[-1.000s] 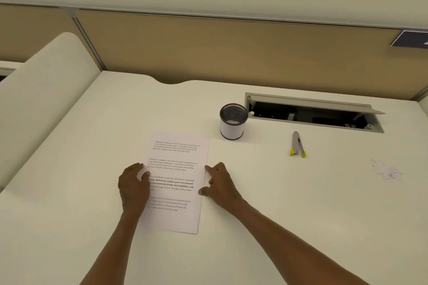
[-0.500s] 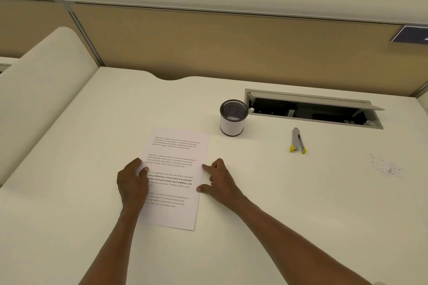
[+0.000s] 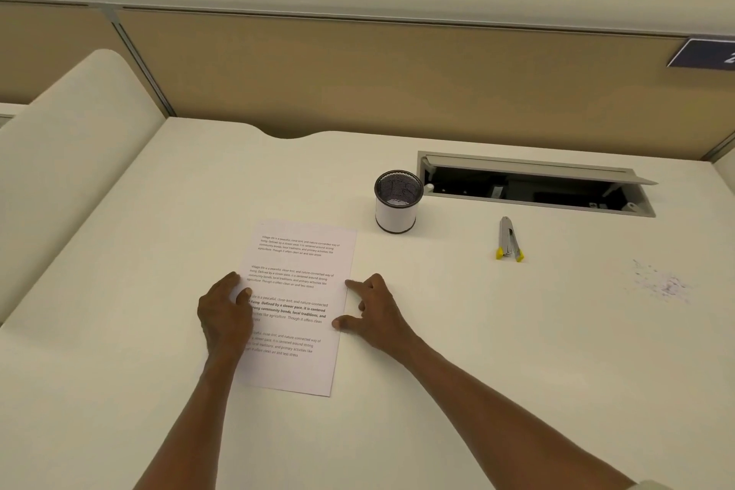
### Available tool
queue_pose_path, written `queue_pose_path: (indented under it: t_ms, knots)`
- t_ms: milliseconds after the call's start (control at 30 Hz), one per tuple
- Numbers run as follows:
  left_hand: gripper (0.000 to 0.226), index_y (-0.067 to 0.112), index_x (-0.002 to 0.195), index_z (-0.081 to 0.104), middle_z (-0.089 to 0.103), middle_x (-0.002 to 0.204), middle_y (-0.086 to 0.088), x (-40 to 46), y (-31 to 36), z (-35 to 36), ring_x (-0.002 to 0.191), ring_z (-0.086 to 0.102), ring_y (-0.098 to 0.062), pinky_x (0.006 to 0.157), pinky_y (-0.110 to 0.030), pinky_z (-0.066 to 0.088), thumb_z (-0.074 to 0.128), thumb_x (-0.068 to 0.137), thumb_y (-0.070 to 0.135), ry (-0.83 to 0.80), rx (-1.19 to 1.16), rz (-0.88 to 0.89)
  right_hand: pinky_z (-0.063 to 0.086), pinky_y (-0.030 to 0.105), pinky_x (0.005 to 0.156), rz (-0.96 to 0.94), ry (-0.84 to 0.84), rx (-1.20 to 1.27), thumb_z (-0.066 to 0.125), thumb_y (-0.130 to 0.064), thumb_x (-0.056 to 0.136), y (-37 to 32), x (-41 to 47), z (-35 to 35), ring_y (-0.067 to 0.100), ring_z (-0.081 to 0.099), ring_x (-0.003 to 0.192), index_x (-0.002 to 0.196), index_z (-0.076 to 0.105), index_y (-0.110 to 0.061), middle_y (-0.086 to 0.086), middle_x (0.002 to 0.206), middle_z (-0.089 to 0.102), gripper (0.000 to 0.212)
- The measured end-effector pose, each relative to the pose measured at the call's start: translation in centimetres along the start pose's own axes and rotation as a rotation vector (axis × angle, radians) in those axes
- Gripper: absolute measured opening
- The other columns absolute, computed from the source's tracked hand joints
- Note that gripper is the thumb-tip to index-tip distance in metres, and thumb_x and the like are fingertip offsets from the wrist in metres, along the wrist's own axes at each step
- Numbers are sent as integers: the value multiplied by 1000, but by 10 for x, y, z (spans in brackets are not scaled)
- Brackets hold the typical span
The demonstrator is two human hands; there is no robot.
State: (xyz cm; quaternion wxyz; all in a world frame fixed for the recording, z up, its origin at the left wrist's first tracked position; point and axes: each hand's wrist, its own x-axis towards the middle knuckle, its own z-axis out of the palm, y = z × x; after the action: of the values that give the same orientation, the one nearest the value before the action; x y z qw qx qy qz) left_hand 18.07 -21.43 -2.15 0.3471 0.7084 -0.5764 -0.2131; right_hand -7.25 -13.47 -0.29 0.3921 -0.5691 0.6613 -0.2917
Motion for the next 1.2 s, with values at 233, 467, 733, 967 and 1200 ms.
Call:
queue_pose_path:
  t_ms: [233, 467, 733, 967, 1200]
  knots:
    - [38, 0, 128, 63, 66, 125, -18, 2, 26, -10, 109, 64, -30, 91, -31, 48, 69, 91, 7, 120, -240, -90, 56, 35, 86, 166, 63, 291, 74, -44, 79, 7, -5, -21, 10, 60, 75, 126, 58, -25, -6, 88, 62, 54]
    - [33, 1, 125, 65, 68, 121, -15, -31, 80, 12, 102, 64, -25, 87, -33, 50, 66, 92, 3, 88, -314, 76, 56, 38, 85, 203, 234, 318, 71, -38, 84, 28, -43, -53, 14, 64, 77, 105, 69, -23, -5, 86, 67, 26]
    - [39, 5, 130, 64, 66, 132, -11, -113, 138, 68, 117, 64, -33, 104, -47, 50, 67, 92, 5, -108, -311, 177, 54, 28, 71, 199, 425, 325, 65, -23, 90, 53, -96, -119, 9, 64, 64, 85, 72, -15, -13, 80, 70, 12]
    - [43, 3, 136, 59, 61, 140, -11, -169, 167, 108, 133, 55, -25, 108, -20, 32, 64, 94, 7, -259, -187, 236, 54, 23, 61, 285, 595, 321, 63, -11, 88, 114, -143, -187, 15, 66, 64, 81, 72, -12, -1, 80, 73, 11]
    - [52, 1, 148, 43, 38, 158, -14, -205, 171, 152, 152, 27, -27, 118, -30, 24, 56, 100, 15, -343, -5, 306, 47, 20, 56, 409, 805, 230, 61, -8, 86, 177, -179, -258, 18, 69, 64, 77, 70, -11, 2, 75, 72, 14]
